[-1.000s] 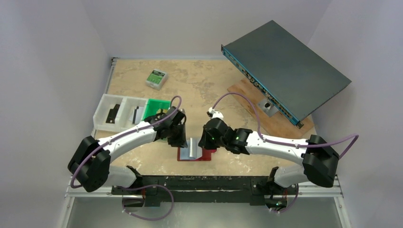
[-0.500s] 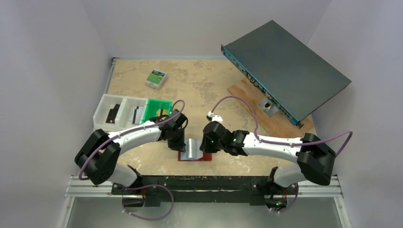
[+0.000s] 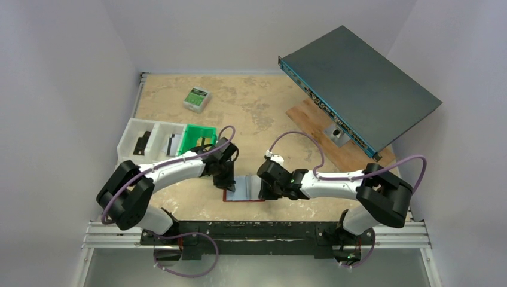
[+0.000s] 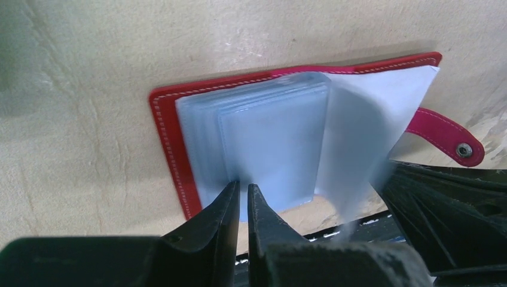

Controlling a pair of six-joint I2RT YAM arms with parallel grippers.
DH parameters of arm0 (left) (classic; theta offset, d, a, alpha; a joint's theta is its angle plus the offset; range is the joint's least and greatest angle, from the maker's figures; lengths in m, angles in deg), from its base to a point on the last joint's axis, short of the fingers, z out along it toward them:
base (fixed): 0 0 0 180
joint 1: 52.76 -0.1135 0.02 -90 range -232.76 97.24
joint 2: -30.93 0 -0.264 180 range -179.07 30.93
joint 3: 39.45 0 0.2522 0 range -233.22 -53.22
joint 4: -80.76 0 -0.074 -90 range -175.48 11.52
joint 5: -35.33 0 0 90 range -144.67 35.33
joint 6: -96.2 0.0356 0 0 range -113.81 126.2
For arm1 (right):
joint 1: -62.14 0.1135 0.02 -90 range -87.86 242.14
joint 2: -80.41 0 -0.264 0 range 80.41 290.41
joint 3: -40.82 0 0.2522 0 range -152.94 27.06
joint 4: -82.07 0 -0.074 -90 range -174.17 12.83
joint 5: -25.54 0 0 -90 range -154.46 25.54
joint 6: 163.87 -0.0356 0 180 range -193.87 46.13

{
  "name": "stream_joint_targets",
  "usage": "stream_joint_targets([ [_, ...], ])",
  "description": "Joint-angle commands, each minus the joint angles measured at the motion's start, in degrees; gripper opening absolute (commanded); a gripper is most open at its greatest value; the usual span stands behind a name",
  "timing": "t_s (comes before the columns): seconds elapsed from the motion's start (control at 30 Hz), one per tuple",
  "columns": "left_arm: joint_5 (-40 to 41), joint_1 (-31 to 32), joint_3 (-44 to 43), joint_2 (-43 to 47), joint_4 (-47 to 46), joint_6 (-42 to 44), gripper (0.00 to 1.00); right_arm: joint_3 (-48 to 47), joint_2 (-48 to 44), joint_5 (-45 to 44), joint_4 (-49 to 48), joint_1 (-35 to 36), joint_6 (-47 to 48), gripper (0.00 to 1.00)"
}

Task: Take the credit cards out of the card holder
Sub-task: Remove the credit card from the card holder.

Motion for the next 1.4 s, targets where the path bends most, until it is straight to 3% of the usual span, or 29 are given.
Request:
stream_joint_targets([
  [0.0, 0.3, 1.7, -2.3, -2.2, -0.3, 0.8, 0.09, 0.5, 3.9, 0.5, -3.9, -0.2, -0.2, 0.03],
  [0.33, -2.4, 3.9, -4.6, -6.7, -3.5, -0.8, 0.09, 0.0, 3.3, 1.4, -5.0, -0.3, 0.9, 0.03],
  [0.5, -2.8, 4.3, -5.7, -9.0, -3.8, -1.8, 0.08, -3.1, -1.1, -0.5, -0.6, -0.2, 2.1, 0.04],
  [0.63, -3.0, 4.3, -5.1, -9.8, -4.5, -2.3, 0.08, -7.3, -5.5, -4.1, 4.1, 0.0, 4.8, 0.16],
  [0.8, -4.1, 4.3, -4.9, -10.2, -5.8, -2.5, 0.08, -9.2, -8.1, -3.3, 2.6, 1.5, 5.4, 0.19],
  [1.37, -6.4, 4.1, -5.4, -10.3, -6.3, -2.4, 0.09, 1.7, 2.0, 3.5, -16.3, 1.7, -1.5, 0.03],
])
